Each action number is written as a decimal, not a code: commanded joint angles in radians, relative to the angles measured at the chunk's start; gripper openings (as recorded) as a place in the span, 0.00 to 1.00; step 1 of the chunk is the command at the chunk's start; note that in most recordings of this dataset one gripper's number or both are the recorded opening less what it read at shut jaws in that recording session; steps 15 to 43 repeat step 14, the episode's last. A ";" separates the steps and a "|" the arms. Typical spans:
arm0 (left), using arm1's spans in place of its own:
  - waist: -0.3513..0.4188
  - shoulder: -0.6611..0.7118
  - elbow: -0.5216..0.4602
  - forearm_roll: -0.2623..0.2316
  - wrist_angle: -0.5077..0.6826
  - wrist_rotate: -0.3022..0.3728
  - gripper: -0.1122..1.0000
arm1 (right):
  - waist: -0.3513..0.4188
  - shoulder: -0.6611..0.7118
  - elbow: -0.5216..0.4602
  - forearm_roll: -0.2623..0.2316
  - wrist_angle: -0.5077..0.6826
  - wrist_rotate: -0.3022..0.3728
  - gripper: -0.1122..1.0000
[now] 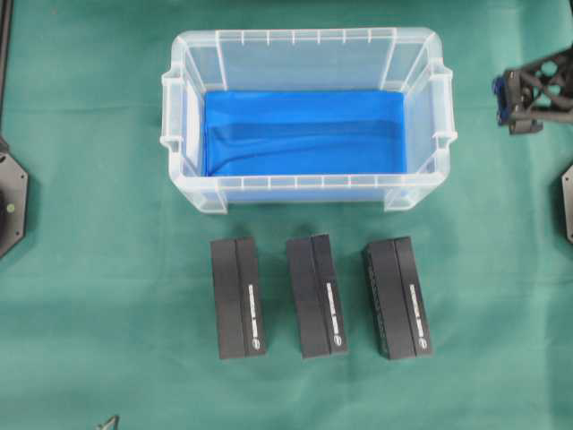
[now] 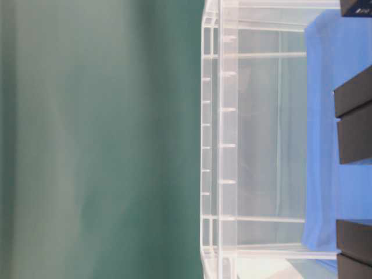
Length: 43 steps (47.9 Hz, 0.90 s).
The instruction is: Take the box out of the case with the right arm.
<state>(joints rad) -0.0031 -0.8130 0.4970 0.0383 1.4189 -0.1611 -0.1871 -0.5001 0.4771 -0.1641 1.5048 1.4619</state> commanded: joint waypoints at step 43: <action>0.003 0.003 -0.008 0.002 -0.005 0.000 0.12 | -0.034 -0.011 -0.011 -0.002 -0.008 -0.034 0.90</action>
